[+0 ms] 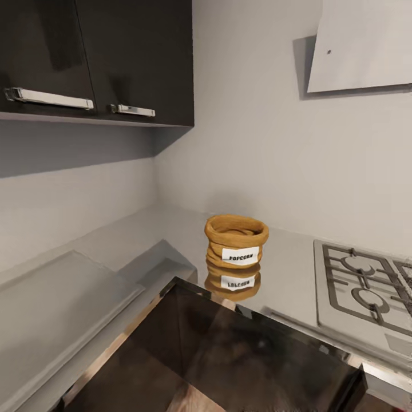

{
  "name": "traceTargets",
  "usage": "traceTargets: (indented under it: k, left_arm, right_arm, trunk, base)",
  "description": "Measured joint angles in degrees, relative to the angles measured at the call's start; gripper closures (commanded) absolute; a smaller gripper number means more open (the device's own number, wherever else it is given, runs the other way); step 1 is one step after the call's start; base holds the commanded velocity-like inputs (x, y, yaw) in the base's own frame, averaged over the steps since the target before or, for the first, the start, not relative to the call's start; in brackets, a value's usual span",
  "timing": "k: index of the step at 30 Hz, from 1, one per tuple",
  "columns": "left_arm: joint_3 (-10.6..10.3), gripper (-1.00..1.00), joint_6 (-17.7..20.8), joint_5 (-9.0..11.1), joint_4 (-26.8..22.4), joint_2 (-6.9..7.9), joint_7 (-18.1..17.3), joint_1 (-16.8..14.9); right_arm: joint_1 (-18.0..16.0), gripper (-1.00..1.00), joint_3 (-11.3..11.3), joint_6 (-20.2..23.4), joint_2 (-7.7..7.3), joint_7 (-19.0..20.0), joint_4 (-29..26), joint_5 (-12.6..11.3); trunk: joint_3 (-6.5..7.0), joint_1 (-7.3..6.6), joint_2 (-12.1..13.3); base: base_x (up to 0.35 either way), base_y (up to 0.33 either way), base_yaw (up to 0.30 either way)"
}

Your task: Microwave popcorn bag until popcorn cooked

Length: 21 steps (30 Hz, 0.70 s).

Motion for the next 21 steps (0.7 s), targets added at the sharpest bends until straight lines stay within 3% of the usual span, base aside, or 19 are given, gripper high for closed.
traceTargets:
  k: [13, 21]
  left_arm:
    - [0.0, -1.0, 0.0, 0.0, 0.0, 0.02, 0.0, 0.0]
    - [0.0, -1.0, 0.0, 0.0, 0.0, 0.02, 0.0, 0.0]
  right_arm:
    - [0.0, -1.0, -0.1, 0.0, -0.04, 0.0, 0.0, 0.0]
    - [-0.1, -1.0, -0.3, 1.0, -0.14, 0.0, 0.0, 0.0]
  trunk:
    - [0.0, 0.0, 0.0]
    - [0.0, 0.0, 0.0]
  base:
    - [0.0, 0.01, -0.228]
    - [0.0, 0.0, -0.027]
